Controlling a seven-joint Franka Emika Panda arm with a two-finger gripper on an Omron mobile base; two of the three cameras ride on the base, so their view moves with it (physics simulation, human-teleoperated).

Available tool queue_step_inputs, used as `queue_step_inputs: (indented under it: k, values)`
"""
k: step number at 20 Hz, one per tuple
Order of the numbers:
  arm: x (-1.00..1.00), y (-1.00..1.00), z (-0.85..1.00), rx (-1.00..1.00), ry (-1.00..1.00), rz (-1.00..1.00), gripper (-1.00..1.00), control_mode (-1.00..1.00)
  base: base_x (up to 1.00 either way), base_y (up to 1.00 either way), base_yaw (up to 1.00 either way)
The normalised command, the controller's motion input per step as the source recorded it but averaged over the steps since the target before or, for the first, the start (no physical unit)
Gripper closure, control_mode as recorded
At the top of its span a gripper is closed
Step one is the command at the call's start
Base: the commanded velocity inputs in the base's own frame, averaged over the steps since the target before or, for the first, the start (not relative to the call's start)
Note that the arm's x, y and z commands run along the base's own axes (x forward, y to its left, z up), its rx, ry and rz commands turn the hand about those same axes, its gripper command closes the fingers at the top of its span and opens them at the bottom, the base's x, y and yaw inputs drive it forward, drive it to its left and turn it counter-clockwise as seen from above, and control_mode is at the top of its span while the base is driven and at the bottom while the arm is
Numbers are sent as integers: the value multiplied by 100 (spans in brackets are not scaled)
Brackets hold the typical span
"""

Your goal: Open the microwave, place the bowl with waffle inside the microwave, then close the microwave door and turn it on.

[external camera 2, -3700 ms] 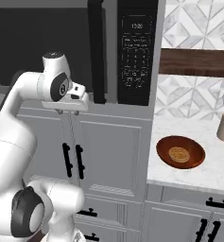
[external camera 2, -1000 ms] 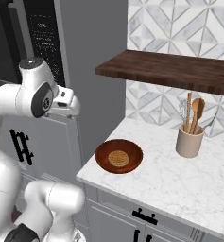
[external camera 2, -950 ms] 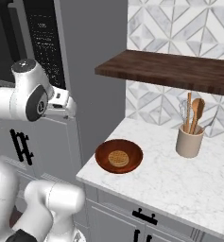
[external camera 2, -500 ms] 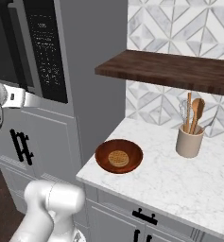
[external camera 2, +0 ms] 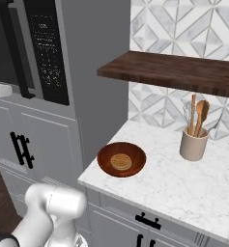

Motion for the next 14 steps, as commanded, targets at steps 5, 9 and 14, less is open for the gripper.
queue_step_inputs:
  k: [5, 9, 14]
  values:
    - [20, 0, -10, -7, 0, -5, -100, -100, 0, 0, 0]
    - [0, 8, 0, -1, -30, 0, -100, -100, 0, 0, 0]
    - [5, 6, 13, 0, -21, 0, -100, -100, 0, 0, 0]
